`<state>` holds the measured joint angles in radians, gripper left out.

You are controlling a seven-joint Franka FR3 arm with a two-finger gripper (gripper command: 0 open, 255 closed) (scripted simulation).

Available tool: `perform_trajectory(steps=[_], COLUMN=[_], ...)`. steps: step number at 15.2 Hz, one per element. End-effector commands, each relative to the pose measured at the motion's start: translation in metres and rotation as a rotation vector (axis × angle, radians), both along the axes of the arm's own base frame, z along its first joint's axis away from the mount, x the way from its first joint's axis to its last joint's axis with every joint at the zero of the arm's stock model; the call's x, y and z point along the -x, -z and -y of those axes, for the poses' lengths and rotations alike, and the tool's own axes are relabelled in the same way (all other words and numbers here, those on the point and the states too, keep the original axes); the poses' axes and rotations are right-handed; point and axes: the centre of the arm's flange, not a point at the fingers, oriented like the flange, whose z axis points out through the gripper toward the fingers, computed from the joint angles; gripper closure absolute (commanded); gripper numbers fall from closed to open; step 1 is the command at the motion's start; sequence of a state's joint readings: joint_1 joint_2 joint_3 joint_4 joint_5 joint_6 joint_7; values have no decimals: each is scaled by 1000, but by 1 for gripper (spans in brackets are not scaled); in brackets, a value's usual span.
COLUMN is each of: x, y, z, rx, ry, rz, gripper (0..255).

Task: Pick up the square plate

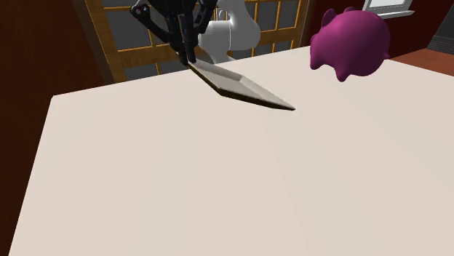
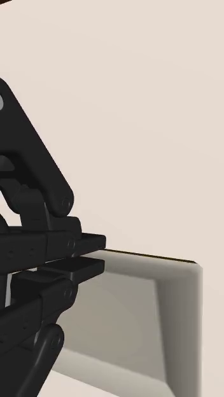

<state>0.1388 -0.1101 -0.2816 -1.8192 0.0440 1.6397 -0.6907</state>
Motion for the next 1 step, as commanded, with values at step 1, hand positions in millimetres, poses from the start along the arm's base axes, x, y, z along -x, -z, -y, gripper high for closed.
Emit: perform_trajectory(steps=[1], x=[1], y=[-3], z=[0], rx=[0], ry=[0], rz=[0], gripper=[255])
